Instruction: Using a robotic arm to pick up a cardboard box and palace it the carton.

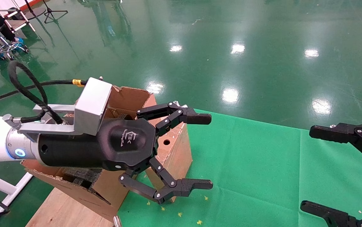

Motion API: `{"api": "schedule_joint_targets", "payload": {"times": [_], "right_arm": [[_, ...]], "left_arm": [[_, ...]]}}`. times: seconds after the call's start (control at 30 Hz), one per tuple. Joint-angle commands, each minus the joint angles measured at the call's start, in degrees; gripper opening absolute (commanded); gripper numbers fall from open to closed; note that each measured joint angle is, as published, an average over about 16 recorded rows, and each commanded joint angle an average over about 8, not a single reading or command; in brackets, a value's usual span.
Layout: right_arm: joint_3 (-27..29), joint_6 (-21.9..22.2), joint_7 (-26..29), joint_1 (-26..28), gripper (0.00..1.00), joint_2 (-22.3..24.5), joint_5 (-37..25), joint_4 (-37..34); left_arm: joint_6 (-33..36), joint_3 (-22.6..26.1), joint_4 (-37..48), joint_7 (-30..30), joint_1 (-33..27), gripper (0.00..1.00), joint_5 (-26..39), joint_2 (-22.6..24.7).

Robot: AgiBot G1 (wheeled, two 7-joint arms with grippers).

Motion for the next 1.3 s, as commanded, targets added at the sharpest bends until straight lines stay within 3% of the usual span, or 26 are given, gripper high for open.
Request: {"api": "schedule_joint_targets", "payload": {"times": [0.03, 0.37, 0.4, 0.47, 0.63, 0.7, 0.9, 1.3], "right_arm": [[0.0, 0.0, 0.0, 0.0, 1.0, 0.0, 0.0, 0.0], [0.0, 0.0, 0.0, 0.0, 1.0, 0.0, 0.0, 0.0], [0.0, 0.0, 0.0, 0.0, 0.96, 0.0, 0.0, 0.0], [0.0, 0.0, 0.0, 0.0, 0.77, 0.0, 0.0, 0.0], [0.0, 0.0, -0.01, 0.0, 0.15, 0.0, 0.0, -0.01], [-0.01, 0.0, -0.01, 0.01, 0.02, 0.0, 0.0, -0.02], [-0.03, -0.01, -0.02, 0.02, 0.0, 0.0, 0.01, -0.03], [-0.01, 0.01, -0.03, 0.01, 0.0, 0.0, 0.0, -0.06]], "left_arm": [[0.0, 0.0, 0.0, 0.0, 0.0, 1.0, 0.0, 0.0], [0.0, 0.0, 0.0, 0.0, 0.0, 1.0, 0.0, 0.0], [0.01, -0.01, -0.02, 0.01, 0.01, 1.0, -0.02, 0.0], [0.0, -0.01, -0.02, 0.02, 0.01, 1.0, 0.0, -0.01], [-0.56, 0.12, -0.47, 0.83, -0.41, 1.0, 1.8, -0.48], [-1.43, 0.44, -0.96, 1.24, -0.92, 1.0, 4.0, -0.9], [-4.29, 2.5, -2.72, 0.61, -3.54, 1.0, 11.74, -1.75], [-6.1, 4.54, -3.37, -0.07, -7.09, 1.0, 17.62, -2.57]]}}
